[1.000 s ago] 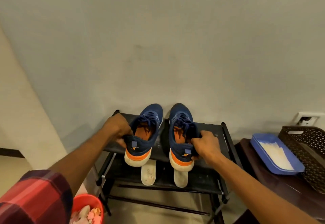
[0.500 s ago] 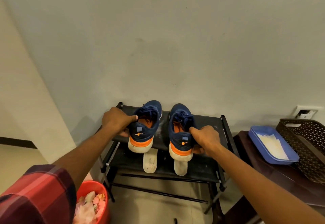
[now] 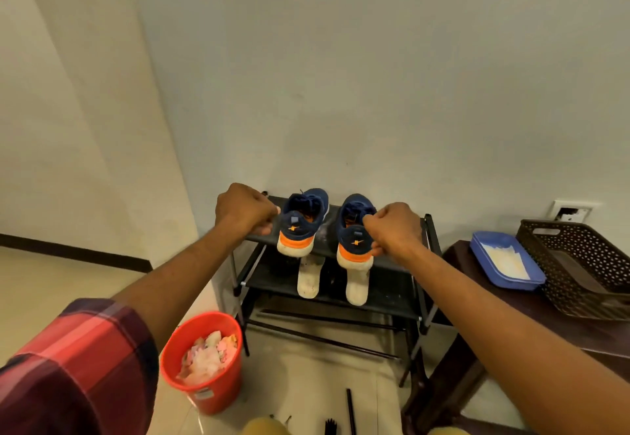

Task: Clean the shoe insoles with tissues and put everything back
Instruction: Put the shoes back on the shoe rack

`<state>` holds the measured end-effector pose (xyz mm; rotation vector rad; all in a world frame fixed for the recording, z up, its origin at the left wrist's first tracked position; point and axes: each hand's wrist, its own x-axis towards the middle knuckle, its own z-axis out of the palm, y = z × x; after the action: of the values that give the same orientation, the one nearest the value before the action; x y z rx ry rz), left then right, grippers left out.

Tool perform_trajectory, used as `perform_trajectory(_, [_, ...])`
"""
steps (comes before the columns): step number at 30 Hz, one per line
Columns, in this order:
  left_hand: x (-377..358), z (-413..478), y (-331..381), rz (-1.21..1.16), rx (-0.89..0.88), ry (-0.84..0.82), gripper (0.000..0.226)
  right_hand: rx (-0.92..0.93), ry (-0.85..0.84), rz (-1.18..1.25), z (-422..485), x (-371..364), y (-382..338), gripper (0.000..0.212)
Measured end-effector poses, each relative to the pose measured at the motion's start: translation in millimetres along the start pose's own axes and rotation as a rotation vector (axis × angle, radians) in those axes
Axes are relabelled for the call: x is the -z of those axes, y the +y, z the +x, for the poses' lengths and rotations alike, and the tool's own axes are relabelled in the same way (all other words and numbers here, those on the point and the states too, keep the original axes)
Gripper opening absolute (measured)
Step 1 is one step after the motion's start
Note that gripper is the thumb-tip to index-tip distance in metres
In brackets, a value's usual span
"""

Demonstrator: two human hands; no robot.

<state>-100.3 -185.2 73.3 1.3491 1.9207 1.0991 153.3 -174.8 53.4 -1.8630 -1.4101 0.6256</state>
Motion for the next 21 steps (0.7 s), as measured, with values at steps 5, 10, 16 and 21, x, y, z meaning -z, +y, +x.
perform_trajectory(5, [-9,-37,-24,-0.051,0.057,-0.019,0.005,-0.017,-0.046,0.006,-30,-14,20,0.022])
perform_trajectory(10, [-51,-47,-85,-0.064,0.175,-0.102,0.012,-0.099,-0.11,-0.027,-46,-59,69,0.017])
perform_trajectory(16, [-145,-42,-214,0.08,0.371,-0.217,0.023,-0.297,-0.258,-0.104,-39,-163,186,0.008])
perform_trajectory(21, [-240,-50,-344,0.116,0.618,-0.341,0.02,-0.486,-0.35,-0.22,-40,-255,312,0.019])
